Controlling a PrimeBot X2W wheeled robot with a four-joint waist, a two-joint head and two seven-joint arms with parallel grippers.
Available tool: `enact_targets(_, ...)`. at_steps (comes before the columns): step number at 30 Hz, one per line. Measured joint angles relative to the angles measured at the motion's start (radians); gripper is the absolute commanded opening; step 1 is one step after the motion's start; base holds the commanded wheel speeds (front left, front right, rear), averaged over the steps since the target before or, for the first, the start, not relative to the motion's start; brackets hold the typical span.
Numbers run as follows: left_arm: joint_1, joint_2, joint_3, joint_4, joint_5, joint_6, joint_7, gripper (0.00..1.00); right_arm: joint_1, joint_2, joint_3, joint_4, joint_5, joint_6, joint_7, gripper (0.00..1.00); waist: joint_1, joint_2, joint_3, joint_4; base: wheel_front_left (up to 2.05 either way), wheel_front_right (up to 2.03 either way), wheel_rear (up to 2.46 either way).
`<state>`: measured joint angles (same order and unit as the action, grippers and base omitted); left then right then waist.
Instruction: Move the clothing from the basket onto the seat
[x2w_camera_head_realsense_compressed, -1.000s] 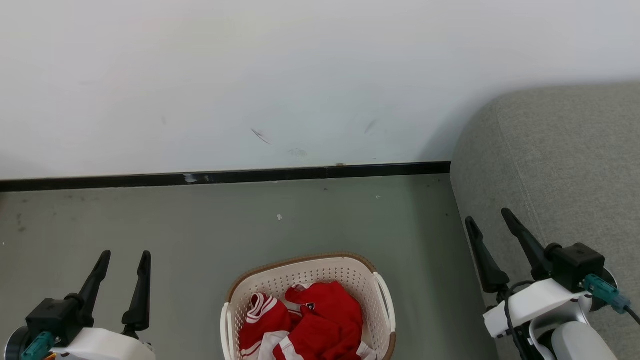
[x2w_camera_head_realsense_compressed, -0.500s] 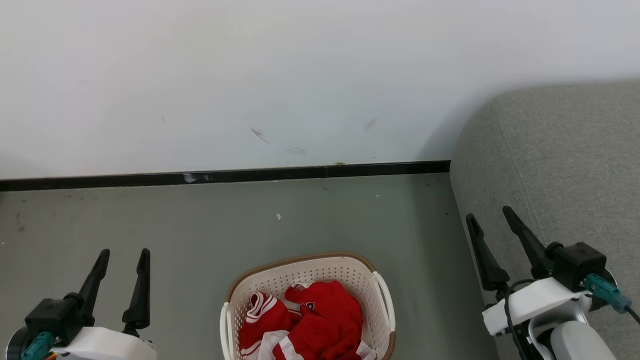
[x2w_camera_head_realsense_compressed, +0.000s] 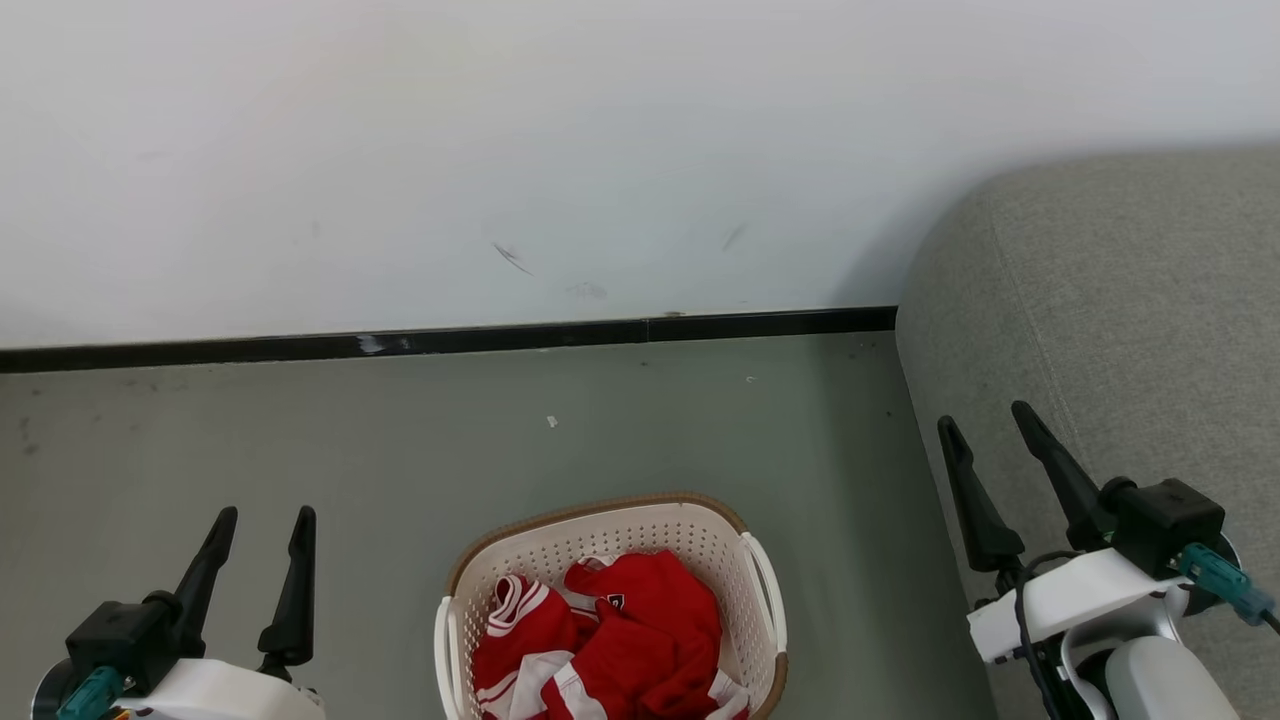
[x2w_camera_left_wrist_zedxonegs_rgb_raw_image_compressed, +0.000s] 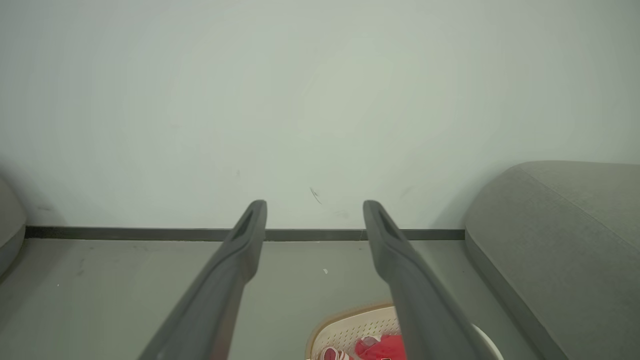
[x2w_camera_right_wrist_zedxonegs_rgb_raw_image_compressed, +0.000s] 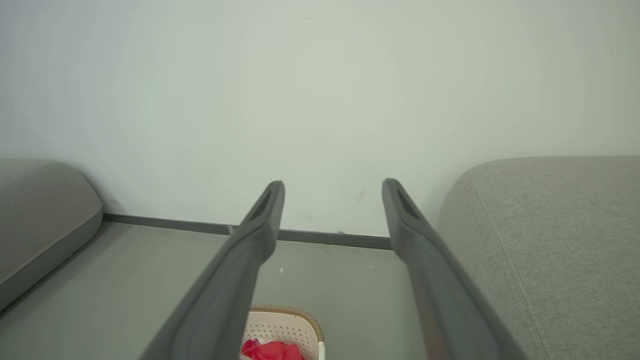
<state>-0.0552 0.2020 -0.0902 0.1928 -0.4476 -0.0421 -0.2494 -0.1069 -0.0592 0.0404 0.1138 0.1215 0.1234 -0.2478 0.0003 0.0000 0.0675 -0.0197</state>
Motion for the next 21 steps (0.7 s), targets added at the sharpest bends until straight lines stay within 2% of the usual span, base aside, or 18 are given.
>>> enact_targets(21,-0.052,-0.002,-0.018,0.02,0.0,-0.033,0.0,1.0,-0.031,0.008,-0.036,-0.06,0.002,0.0,0.0,1.0,0.0,0.0,0.087,-0.03,0.0,0.0,0.0)
